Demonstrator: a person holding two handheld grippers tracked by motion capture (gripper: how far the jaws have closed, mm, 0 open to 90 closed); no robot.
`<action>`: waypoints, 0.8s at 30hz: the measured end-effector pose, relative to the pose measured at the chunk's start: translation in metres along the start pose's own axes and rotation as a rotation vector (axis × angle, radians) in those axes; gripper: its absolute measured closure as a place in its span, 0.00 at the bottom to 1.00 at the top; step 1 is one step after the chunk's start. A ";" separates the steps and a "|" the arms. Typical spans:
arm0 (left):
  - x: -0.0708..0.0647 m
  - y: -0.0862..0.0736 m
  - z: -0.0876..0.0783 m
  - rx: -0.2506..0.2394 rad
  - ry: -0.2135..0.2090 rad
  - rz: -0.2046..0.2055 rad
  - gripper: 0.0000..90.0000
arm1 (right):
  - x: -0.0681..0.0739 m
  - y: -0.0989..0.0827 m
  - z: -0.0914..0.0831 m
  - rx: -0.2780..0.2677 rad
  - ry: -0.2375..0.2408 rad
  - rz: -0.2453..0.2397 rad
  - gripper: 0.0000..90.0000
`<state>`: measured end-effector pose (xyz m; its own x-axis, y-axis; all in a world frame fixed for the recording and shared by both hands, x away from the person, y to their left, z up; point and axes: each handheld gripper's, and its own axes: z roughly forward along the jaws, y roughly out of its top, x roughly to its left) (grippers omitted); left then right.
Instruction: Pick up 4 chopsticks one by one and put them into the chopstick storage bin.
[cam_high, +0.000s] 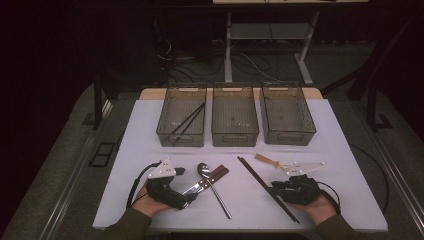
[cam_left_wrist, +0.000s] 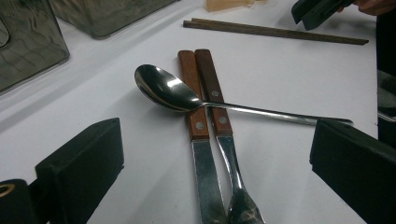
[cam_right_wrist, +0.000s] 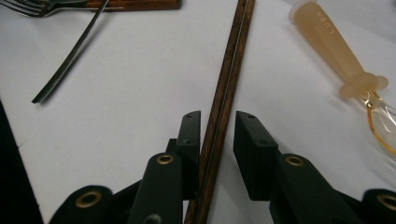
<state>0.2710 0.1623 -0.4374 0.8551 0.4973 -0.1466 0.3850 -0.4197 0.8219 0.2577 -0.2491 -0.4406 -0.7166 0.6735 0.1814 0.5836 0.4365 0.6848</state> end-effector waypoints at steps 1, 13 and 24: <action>0.000 0.000 0.000 0.000 0.000 -0.001 0.02 | 0.000 0.001 0.001 0.004 -0.003 -0.008 0.79; 0.000 -0.001 0.001 0.012 -0.002 -0.009 0.02 | 0.003 0.003 0.013 0.048 -0.024 -0.041 0.80; 0.000 -0.001 0.001 0.013 -0.003 -0.009 0.02 | 0.005 0.005 0.014 0.059 -0.029 -0.078 0.86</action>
<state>0.2714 0.1618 -0.4385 0.8525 0.4988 -0.1561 0.3975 -0.4249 0.8133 0.2625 -0.2356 -0.4464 -0.7500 0.6526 0.1079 0.5483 0.5222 0.6533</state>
